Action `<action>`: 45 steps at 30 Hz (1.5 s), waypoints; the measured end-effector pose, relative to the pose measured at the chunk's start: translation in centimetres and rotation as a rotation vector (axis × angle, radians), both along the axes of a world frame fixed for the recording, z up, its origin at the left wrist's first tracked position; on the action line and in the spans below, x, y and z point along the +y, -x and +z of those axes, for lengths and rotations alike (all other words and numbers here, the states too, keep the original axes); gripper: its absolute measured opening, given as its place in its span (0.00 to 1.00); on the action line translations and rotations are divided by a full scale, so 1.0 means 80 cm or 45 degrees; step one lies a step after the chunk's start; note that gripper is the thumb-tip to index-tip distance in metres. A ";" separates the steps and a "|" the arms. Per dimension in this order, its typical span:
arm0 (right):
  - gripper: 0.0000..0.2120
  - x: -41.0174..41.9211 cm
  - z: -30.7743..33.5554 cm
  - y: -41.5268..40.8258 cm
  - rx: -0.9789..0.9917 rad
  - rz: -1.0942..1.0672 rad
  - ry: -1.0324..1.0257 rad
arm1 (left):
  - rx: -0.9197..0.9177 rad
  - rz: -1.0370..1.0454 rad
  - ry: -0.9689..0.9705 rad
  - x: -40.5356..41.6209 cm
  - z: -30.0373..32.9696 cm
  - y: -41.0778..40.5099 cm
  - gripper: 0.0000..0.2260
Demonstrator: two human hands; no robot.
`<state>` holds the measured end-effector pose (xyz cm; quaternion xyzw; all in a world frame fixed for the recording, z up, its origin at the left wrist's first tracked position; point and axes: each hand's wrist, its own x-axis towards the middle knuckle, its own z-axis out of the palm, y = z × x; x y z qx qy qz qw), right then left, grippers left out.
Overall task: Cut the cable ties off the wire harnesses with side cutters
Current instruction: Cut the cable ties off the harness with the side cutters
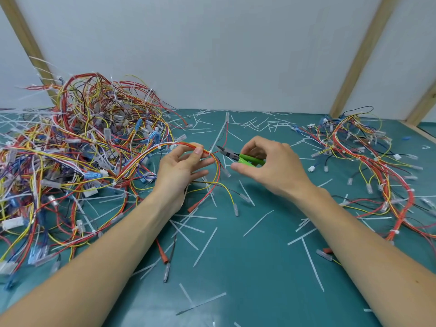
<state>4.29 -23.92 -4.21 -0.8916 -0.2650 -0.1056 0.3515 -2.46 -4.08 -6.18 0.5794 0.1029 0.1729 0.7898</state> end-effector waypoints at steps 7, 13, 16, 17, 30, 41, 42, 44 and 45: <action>0.20 -0.001 0.000 0.000 -0.049 -0.024 0.095 | -0.022 0.000 -0.023 -0.002 0.001 0.002 0.02; 0.19 0.000 0.001 0.002 -0.088 -0.022 0.116 | -0.021 -0.028 -0.038 -0.001 0.000 0.002 0.02; 0.18 0.000 0.002 0.004 -0.105 -0.008 0.124 | -0.013 -0.030 -0.039 0.000 -0.001 0.001 0.02; 0.18 0.000 0.002 0.004 -0.111 -0.003 0.122 | -0.009 -0.030 -0.038 0.000 -0.001 0.001 0.02; 0.18 0.001 0.001 0.004 -0.130 0.030 0.102 | 0.000 -0.039 -0.078 -0.001 -0.003 0.002 0.02; 0.14 -0.001 0.002 0.000 -0.068 0.093 0.077 | 0.025 -0.017 -0.063 -0.001 -0.003 -0.001 0.03; 0.14 -0.001 0.002 -0.001 -0.058 0.099 0.075 | 0.027 -0.019 -0.061 -0.001 -0.004 -0.001 0.03; 0.13 0.000 0.001 -0.001 -0.047 0.105 0.070 | 0.031 -0.024 -0.055 0.000 -0.004 -0.001 0.04; 0.13 0.000 0.001 -0.001 -0.044 0.107 0.066 | 0.031 -0.027 -0.053 0.000 -0.004 -0.001 0.04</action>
